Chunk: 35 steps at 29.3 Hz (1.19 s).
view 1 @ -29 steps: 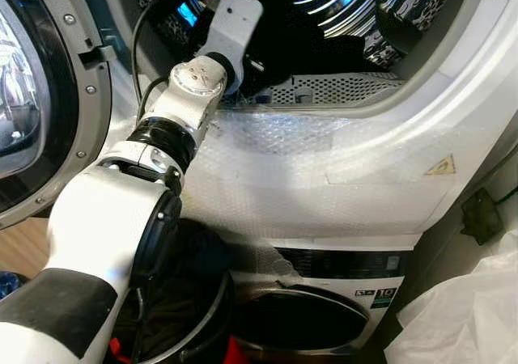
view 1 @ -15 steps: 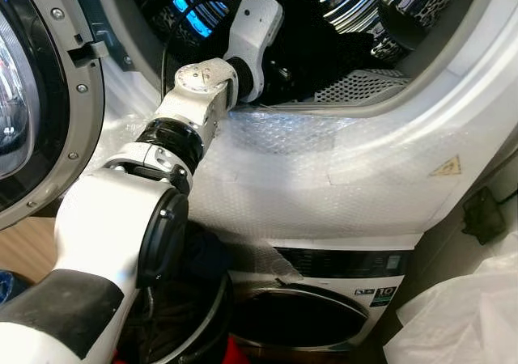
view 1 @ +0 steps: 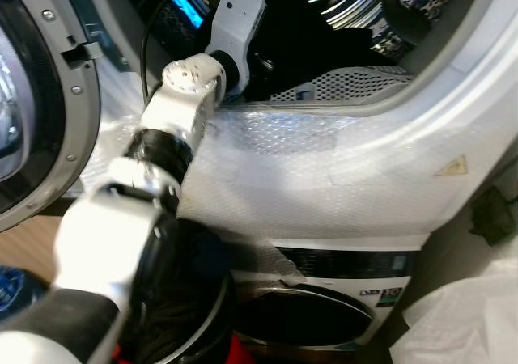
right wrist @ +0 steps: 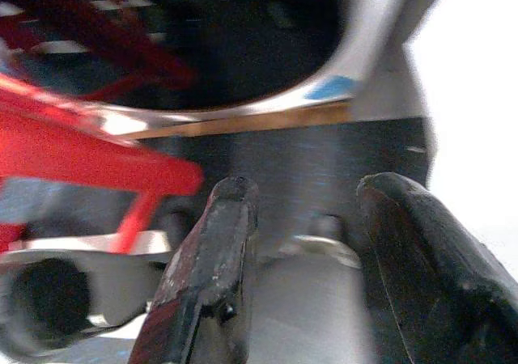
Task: Clothes washing
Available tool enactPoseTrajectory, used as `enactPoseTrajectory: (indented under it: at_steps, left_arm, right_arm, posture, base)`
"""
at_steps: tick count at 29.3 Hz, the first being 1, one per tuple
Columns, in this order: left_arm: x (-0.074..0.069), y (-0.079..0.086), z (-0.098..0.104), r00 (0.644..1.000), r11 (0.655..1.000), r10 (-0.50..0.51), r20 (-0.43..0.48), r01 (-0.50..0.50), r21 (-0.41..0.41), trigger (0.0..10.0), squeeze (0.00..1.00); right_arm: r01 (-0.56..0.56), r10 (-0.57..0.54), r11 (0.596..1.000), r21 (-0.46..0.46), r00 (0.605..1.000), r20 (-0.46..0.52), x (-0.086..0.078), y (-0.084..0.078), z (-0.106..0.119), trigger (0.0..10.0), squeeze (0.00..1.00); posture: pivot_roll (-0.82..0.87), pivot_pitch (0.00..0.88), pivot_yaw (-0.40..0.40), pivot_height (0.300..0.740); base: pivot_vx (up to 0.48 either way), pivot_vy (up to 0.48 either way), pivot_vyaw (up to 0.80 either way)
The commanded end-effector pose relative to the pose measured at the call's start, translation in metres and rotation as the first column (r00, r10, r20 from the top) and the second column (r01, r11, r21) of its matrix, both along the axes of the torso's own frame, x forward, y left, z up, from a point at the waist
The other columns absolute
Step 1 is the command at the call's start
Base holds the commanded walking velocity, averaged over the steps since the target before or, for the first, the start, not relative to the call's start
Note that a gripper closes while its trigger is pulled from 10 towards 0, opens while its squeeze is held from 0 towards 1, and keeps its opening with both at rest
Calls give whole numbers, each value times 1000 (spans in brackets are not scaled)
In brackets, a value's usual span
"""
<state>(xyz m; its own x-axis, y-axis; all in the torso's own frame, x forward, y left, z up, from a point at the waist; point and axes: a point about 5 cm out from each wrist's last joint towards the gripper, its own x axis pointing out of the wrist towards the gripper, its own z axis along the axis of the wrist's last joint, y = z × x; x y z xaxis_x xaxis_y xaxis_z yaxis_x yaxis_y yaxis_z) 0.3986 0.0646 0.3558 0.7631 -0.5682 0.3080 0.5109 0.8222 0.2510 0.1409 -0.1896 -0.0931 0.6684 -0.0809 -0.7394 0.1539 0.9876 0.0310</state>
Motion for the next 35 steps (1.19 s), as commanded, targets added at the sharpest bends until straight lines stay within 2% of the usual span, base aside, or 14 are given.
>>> enactPoseTrajectory:
  at_steps: [1,3,6,7,8,13,15,16,17,20,24,29,33,35]
  left_arm:
    - [-6,-2,-1,1000,999,-23,-5,23,-23,10000,0]
    - [-20,-17,-6,998,989,-60,13,61,-135,10000,0]
    - [-31,-18,-6,999,960,36,-4,-36,-278,10000,0]
    - [-35,-18,-7,998,952,67,-5,-65,-298,10000,0]
    - [-42,-14,-7,987,930,159,-5,-152,-335,10000,0]
    - [-51,-8,-8,966,886,255,-51,-254,-389,10000,0]
    - [-60,-9,-9,969,907,243,-36,-240,-346,10000,0]
    - [-67,-15,-13,980,937,197,-32,-198,-286,10000,0]
    - [-70,-17,-14,982,944,188,-34,-190,-268,10000,0]
    - [-75,-16,-16,980,943,196,-45,-200,-267,10000,0]
    - [-87,-20,-30,981,969,123,-147,-151,-197,10000,0]
    - [-108,-23,-34,991,990,41,-129,-58,-132,10000,0]
    - [-128,-32,-28,990,990,-124,-74,118,-73,10000,0]
    - [-129,-32,-27,988,988,-144,-63,140,-62,10000,0]
  right_arm:
    - [-24,26,999,30,998,-56,-11,12,-6,10000,0]
    - [-42,44,999,30,998,-48,-4,16,-5,10000,0]
    - [-52,53,998,33,998,-41,2,19,-3,10000,0]
    - [-58,60,998,37,998,-37,3,20,-3,10000,0]
    - [-72,73,996,44,997,-34,5,24,-3,10000,0]
    - [-86,88,995,54,995,-37,6,28,-3,10000,0]
    - [-94,96,994,57,994,-46,4,30,-4,10000,0]
    - [-101,104,993,61,993,-51,4,31,-4,10000,0]
    - [-103,106,993,62,993,-52,4,31,-4,10000,0]
    - [-105,109,992,63,993,-52,4,32,-4,10000,0]
    - [-109,112,992,67,992,-52,4,34,-4,10000,0]
    - [-115,119,991,73,992,-51,5,36,-4,10000,0]
    - [-124,128,989,76,991,-47,7,39,-3,10000,0]
    - [-126,130,989,77,990,-48,7,39,-3,10000,0]
  posture:
    - [-18,27,166,740]
    - [15,24,165,740]
    - [31,19,163,740]
    - [40,19,161,740]
    - [52,22,162,740]
    - [65,22,158,740]
    - [91,24,152,740]
    - [93,25,153,740]
    - [93,25,153,740]
    - [95,27,154,740]
    - [104,28,152,740]
    - [113,31,152,740]
    - [120,30,151,740]
    - [121,32,149,740]
  base:
    - [0,0,0]
    - [0,0,0]
    - [0,0,0]
    - [0,0,0]
    - [0,0,0]
    - [0,0,0]
    - [0,0,0]
    - [0,0,0]
    - [0,0,0]
    - [0,0,0]
    - [0,0,0]
    - [0,0,0]
    - [0,0,0]
    - [0,0,0]
